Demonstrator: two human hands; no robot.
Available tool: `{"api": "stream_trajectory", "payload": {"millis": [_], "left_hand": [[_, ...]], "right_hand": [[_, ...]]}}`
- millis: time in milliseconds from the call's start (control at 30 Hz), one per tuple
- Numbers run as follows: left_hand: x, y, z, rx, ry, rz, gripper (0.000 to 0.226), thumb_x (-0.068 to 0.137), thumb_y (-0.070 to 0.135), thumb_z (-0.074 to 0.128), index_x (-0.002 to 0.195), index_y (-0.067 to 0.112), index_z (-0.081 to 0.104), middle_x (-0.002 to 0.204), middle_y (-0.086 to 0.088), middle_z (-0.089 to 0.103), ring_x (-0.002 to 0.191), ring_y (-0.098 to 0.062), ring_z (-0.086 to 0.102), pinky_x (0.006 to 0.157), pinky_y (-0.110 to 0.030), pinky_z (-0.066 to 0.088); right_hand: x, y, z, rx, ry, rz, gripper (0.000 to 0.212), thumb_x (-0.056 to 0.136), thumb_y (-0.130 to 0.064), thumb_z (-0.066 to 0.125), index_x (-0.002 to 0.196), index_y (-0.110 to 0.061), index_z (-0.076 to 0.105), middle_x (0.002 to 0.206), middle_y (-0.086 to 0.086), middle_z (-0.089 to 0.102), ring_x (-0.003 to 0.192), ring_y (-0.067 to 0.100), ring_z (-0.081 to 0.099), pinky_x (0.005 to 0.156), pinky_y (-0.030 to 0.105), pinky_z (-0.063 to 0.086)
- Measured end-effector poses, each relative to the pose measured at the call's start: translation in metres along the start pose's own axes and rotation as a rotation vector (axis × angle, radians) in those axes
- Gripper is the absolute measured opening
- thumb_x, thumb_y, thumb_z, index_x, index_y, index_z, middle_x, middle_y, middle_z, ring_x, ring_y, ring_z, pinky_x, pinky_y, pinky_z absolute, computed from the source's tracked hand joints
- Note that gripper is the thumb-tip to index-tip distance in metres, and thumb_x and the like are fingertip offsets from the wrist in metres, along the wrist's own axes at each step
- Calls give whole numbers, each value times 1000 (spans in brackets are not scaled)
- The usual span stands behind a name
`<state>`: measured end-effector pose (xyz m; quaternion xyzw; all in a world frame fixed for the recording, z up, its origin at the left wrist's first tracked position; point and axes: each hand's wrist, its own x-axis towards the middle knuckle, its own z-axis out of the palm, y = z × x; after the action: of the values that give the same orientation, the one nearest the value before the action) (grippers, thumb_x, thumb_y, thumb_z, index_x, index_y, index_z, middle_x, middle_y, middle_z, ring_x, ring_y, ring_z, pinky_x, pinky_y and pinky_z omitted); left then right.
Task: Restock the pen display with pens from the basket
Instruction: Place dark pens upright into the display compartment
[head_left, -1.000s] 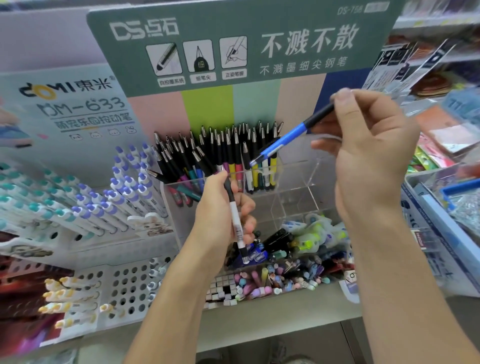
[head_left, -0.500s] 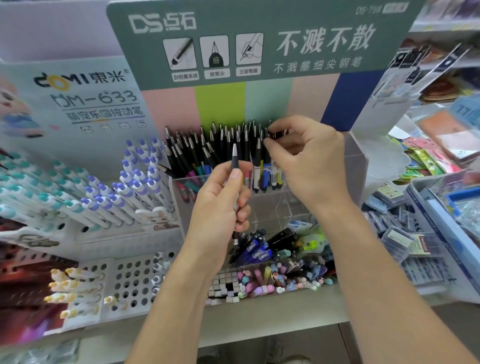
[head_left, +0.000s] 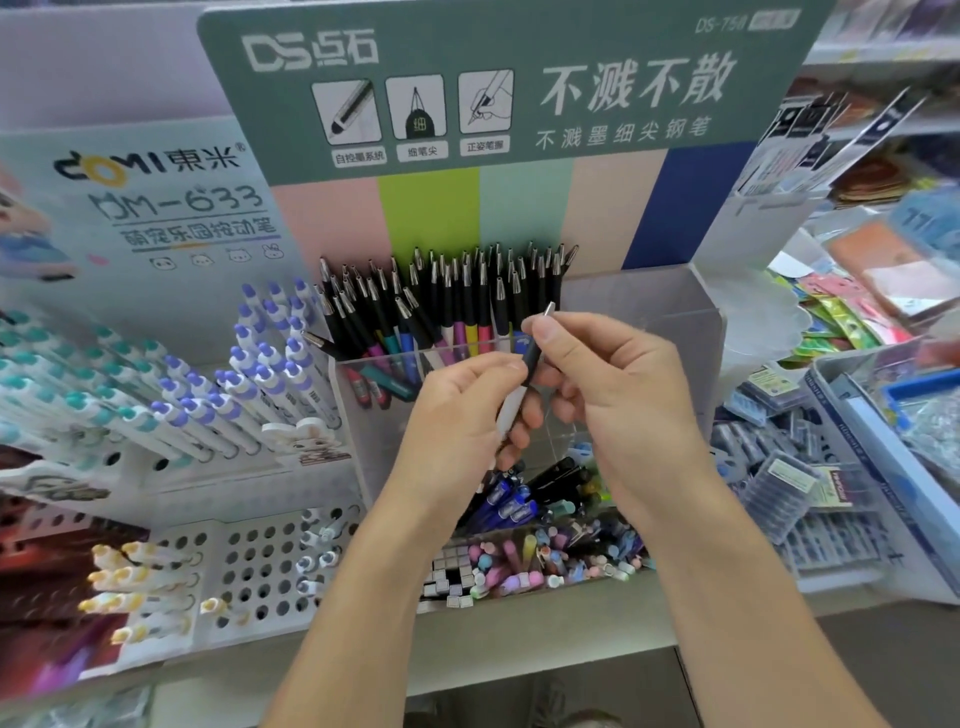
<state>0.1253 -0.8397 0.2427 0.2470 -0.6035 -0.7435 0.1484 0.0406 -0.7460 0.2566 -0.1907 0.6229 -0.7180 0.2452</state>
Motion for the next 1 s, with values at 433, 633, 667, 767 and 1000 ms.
{"api": "stream_trajectory", "payload": {"millis": [433, 633, 667, 767, 1000], "left_hand": [[-4, 1, 0, -139, 277, -59, 32, 105, 28, 46, 91, 14, 70, 68, -2, 65, 59, -14, 62, 51, -21, 48], [-9, -3, -3, -114, 345, -92, 29, 104, 27, 48, 91, 13, 70, 68, -1, 65, 60, -12, 60, 55, -23, 47], [-9, -4, -2, -107, 356, -102, 28, 104, 27, 48, 91, 13, 69, 67, -1, 65, 60, -12, 60, 55, -23, 47], [-7, -4, 2, -99, 370, -109, 26, 103, 25, 49, 90, 13, 69, 66, 0, 64, 58, -12, 59, 54, -23, 46], [6, -5, 27, -40, 293, -69, 25, 102, 24, 50, 88, 15, 68, 63, 3, 62, 56, -11, 58, 52, -22, 44]], "right_hand": [[60, -13, -16, -406, 245, -578, 7, 98, -17, 64, 94, -17, 70, 78, -5, 69, 69, 15, 69, 65, 41, 60], [58, 8, -6, -602, 117, -594, 8, 90, -11, 69, 97, -14, 71, 76, -8, 68, 70, 7, 64, 65, 20, 53], [59, 11, -6, -631, 102, -603, 8, 89, -10, 69, 96, -12, 71, 76, -5, 69, 70, 8, 64, 65, 21, 53], [63, 20, -9, -685, 87, -619, 10, 85, -9, 70, 94, -11, 75, 83, 0, 70, 74, 9, 63, 70, 21, 52], [44, 18, -38, -646, 210, -591, 28, 84, -19, 79, 110, -15, 71, 92, -2, 65, 78, 9, 61, 69, 17, 49]]}}
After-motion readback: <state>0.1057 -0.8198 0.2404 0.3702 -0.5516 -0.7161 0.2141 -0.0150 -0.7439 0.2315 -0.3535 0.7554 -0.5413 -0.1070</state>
